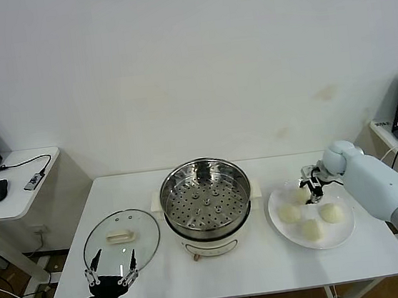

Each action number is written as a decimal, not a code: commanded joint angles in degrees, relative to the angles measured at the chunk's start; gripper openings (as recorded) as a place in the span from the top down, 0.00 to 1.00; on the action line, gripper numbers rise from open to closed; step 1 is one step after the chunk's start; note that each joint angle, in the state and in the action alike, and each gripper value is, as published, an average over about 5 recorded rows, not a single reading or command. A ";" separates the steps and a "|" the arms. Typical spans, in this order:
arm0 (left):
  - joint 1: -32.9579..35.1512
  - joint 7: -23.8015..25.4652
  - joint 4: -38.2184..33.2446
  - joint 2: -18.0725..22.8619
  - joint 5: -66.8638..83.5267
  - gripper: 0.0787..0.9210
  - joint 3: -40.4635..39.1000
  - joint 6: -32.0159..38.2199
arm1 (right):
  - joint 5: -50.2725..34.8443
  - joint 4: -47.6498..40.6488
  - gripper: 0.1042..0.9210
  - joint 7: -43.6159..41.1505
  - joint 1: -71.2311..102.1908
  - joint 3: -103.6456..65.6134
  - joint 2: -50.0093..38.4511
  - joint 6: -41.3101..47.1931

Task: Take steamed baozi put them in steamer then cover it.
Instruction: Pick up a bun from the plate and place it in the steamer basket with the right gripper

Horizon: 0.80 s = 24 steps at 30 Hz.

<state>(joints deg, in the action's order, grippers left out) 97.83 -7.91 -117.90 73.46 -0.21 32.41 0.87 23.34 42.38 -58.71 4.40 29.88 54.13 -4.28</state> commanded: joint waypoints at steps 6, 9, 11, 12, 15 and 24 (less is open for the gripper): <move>0.24 0.07 -0.33 -0.27 -0.08 0.12 0.04 0.09 | -3.26 5.50 0.43 -0.40 -1.43 3.02 -3.06 0.69; 0.34 0.18 -0.39 -0.54 0.21 0.12 -0.06 0.08 | -7.50 11.14 0.43 -1.23 -4.09 6.79 -6.43 1.84; 0.34 0.26 -0.36 -0.68 0.66 0.12 -0.17 0.05 | -11.12 15.02 0.42 -1.71 -6.78 9.29 -9.02 2.73; 0.33 0.29 -0.33 -0.73 0.90 0.12 -0.24 0.04 | -12.85 16.89 0.42 -1.91 -8.26 10.51 -10.27 3.19; 0.22 0.33 -0.21 -0.82 1.10 0.12 -0.49 0.14 | -18.52 22.21 0.42 -2.49 -14.47 14.96 -13.89 4.48; -0.12 0.15 0.00 -1.36 1.87 0.12 -0.89 0.84 | -34.07 27.99 0.41 -0.57 -36.96 31.14 -11.38 4.04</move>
<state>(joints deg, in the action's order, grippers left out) 97.73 -7.70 -117.96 72.12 1.38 31.50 1.66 -1.63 64.45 -59.31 -20.85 52.47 44.46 -1.16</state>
